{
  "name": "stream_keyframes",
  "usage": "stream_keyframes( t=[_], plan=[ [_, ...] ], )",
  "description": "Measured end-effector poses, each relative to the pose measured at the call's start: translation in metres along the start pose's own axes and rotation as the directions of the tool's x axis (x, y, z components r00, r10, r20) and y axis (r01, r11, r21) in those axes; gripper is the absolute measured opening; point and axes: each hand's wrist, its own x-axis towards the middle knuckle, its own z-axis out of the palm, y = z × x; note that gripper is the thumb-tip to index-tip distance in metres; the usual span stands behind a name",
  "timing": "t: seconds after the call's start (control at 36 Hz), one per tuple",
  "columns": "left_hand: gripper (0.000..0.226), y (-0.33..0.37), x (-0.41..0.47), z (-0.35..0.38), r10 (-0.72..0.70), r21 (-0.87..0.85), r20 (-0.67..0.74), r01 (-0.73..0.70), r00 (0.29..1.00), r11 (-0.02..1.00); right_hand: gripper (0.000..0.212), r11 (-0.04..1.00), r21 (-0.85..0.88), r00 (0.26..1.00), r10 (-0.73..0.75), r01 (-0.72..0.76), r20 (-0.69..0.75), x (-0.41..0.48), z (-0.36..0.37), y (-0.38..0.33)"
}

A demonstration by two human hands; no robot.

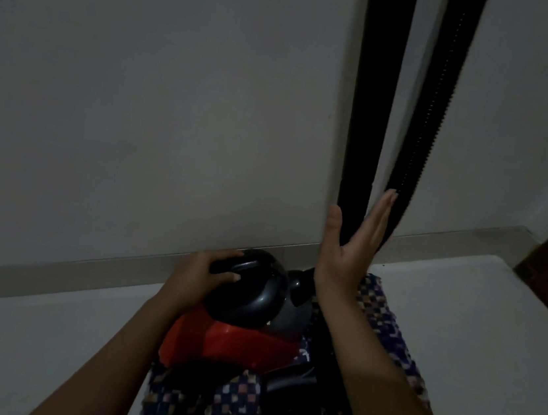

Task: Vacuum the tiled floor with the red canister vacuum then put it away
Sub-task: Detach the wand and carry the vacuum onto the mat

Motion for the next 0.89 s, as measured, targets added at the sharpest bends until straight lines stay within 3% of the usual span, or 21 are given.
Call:
stream_keyframes(
  t=[0.14,0.31,0.47,0.89],
  plan=[
    [0.046,-0.002,0.003,0.002,-0.012,-0.047,-0.009,0.011,1.000,0.999,0.062,0.992,0.119,0.995,-0.060,0.050,0.084,-0.002,-0.005,0.004],
    [0.046,-0.007,0.002,0.003,-0.025,-0.054,-0.017,0.024,1.000,0.998,0.054,0.972,0.146,0.971,-0.204,0.185,0.128,0.006,-0.016,0.005],
    [0.045,-0.009,0.001,0.004,-0.056,-0.094,-0.022,0.054,0.998,0.994,0.058,0.956,0.192,0.942,-0.259,0.220,0.214,0.003,-0.025,0.005],
    [0.050,-0.006,-0.007,0.007,-0.005,-0.039,-0.035,0.003,0.999,0.999,0.064,0.971,0.193,0.950,-0.190,0.144,0.246,0.000,-0.022,0.008]
  ],
)
